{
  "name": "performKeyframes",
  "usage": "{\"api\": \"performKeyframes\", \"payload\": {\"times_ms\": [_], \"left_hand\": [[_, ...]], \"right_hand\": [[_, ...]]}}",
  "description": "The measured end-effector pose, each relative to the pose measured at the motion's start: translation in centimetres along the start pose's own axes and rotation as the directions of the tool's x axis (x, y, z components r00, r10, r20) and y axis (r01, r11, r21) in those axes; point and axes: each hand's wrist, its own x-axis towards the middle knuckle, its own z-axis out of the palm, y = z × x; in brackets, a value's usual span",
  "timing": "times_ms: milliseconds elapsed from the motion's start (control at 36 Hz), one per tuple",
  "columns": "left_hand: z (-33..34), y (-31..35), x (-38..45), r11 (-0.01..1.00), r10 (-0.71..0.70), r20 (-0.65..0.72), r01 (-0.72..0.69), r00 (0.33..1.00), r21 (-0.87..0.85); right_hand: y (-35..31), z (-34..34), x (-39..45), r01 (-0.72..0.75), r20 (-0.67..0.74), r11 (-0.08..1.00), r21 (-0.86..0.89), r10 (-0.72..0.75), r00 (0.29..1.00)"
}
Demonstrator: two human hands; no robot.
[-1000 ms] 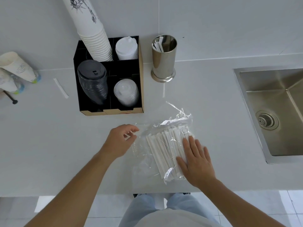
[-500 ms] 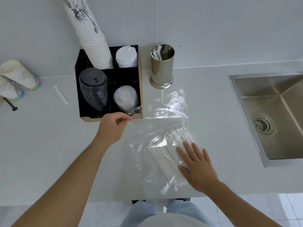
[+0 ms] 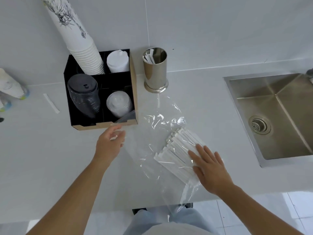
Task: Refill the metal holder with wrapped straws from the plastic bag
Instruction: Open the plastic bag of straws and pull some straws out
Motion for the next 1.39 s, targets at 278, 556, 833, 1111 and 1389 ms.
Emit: {"api": "performKeyframes", "payload": {"times_ms": [278, 556, 833, 1111, 1389], "left_hand": [[3.6, -3.2, -4.2, 0.939, -0.307, -0.036, 0.296, 0.951, -0.175], [6.1, -3.7, -7.9, 0.803, -0.544, 0.205, 0.575, 0.814, -0.155], [7.6, -0.6, -9.4, 0.739, -0.536, 0.382, 0.637, 0.753, -0.218], [9.6, 5.0, -9.1, 0.728, -0.415, 0.467, 0.593, 0.780, -0.343], [11.3, 8.6, -8.1, 0.808, -0.329, 0.499, 0.512, 0.802, -0.291]], "right_hand": [[-0.3, 0.3, -2.9, 0.169, -0.159, 0.982, 0.085, -0.154, 0.975], [-1.4, 1.6, -5.2, 0.321, -0.106, 0.947, 0.026, -0.317, 0.943], [-2.7, 3.2, -5.7, 0.297, -0.099, 0.955, -0.017, -0.297, 0.950], [-6.2, -0.7, -5.4, 0.246, -0.460, 0.861, 0.445, -0.016, 0.888], [-5.8, -6.5, -4.6, 0.035, -0.419, 0.838, 0.545, 0.236, 0.877]]}}
